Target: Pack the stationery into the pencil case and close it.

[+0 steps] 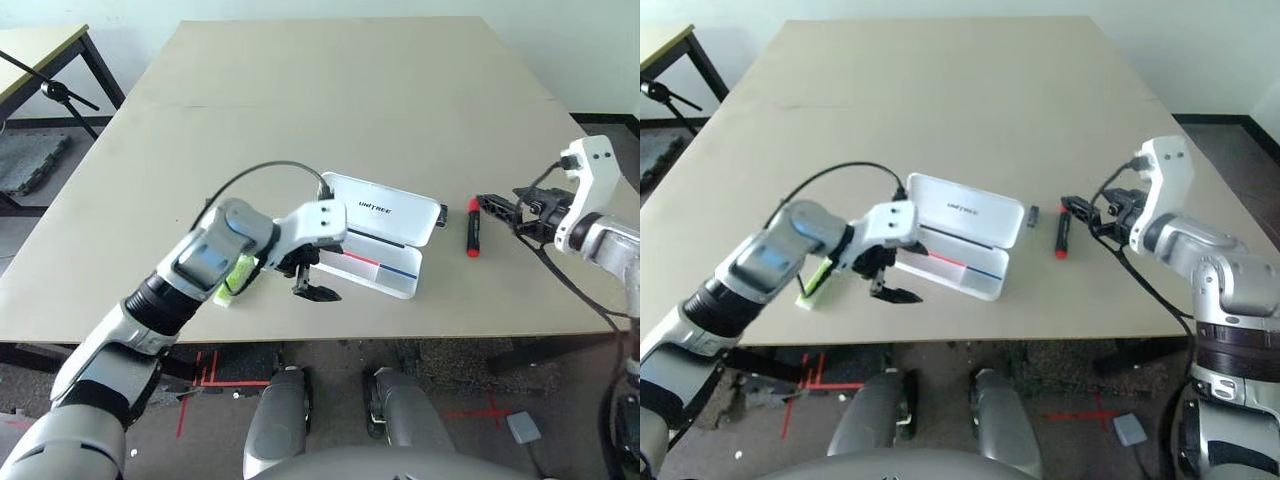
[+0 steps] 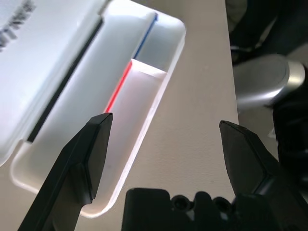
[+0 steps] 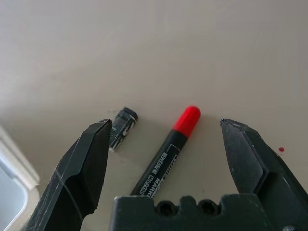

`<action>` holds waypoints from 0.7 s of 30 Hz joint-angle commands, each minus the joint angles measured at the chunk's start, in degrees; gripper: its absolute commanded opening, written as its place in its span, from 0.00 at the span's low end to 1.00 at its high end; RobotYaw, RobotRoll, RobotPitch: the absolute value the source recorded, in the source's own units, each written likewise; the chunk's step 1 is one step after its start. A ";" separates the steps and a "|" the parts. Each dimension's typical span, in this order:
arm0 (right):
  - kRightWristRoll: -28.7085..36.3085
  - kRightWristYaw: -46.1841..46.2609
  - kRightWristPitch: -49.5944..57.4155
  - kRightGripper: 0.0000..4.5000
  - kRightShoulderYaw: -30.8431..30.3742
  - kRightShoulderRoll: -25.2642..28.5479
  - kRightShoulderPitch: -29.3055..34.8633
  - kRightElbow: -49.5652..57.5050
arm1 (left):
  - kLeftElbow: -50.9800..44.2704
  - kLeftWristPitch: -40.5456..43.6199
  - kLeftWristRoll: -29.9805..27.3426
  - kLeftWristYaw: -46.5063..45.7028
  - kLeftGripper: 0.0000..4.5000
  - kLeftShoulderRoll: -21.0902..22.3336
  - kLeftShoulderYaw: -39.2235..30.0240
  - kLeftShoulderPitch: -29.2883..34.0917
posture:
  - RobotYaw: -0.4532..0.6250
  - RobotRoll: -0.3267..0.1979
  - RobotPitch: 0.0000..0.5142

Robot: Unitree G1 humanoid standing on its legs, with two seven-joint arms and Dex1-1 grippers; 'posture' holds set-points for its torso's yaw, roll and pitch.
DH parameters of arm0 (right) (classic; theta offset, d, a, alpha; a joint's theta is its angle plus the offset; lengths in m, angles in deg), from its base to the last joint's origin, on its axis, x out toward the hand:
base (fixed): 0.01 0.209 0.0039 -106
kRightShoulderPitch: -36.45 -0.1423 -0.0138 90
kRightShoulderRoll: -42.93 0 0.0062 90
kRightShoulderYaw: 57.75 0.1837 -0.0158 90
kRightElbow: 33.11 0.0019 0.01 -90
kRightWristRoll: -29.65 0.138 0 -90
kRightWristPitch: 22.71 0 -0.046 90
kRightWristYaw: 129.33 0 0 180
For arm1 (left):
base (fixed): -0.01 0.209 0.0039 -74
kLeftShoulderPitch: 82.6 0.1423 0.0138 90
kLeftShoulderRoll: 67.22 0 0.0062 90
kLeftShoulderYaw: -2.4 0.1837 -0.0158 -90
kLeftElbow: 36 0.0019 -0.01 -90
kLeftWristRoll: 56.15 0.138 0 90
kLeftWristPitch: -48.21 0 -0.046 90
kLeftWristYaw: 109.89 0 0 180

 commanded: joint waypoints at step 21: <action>-1.86 12.90 12.78 1.00 4.02 -5.26 -4.96 -3.15 | 0.47 -0.87 -0.58 -2.12 1.00 -0.16 1.08 2.30 | 0.58 0.62 0.22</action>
